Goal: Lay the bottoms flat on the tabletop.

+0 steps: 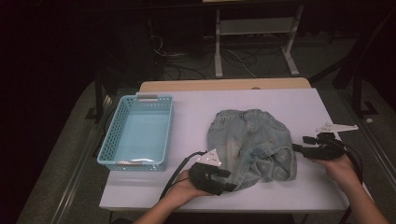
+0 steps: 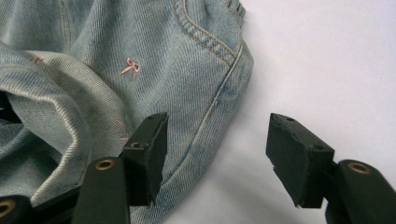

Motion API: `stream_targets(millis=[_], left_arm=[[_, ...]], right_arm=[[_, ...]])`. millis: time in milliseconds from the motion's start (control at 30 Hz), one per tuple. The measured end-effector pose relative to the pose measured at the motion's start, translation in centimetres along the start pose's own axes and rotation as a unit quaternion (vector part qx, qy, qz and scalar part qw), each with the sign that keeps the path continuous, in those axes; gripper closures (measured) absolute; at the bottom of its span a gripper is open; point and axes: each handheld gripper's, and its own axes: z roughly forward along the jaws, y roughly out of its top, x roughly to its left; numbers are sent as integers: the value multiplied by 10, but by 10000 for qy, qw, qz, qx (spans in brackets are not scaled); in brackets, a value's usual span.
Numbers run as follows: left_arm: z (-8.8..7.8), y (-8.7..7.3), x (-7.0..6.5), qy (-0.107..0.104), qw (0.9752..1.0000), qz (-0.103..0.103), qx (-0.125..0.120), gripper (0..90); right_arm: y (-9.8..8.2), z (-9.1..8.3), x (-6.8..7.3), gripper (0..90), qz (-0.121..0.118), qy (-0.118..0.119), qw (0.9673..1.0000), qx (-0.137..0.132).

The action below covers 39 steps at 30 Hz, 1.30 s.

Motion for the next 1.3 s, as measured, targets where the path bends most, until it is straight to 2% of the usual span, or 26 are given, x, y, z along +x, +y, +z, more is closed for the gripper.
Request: stream_targets(millis=[267,467,633,833,967,1100,1167,1233,1267,1300], left_arm=[[-11,0,12,312,9992,-152,-184,356],[-13,0,24,624,9972,-370,-201,288],[-12,2,35,871,9946,-505,-234,211],[-9,8,46,1159,9904,-663,-372,123],[-5,13,55,1334,9878,-730,-334,17],[-3,17,62,1453,9859,-770,-326,0],[-2,18,66,1560,9839,-794,-359,0],[-2,19,69,1562,9837,-810,-373,0],[-2,21,75,1665,9817,-839,-382,0],[-1,22,78,1676,9815,-847,-375,0]], right_arm=[[0,0,0,382,-18,15,10000,-4],[0,1,0,382,-25,9,10000,11],[0,0,0,382,-11,-1,10000,7],[0,1,1,382,-46,-7,10000,7],[1,1,1,382,-36,-16,10000,11],[0,2,1,382,-38,-25,10000,26],[0,2,1,382,-44,-23,10000,22],[0,2,1,382,-44,-25,10000,19],[0,2,1,382,-43,-27,10000,21],[0,2,1,382,-42,-27,10000,22]])
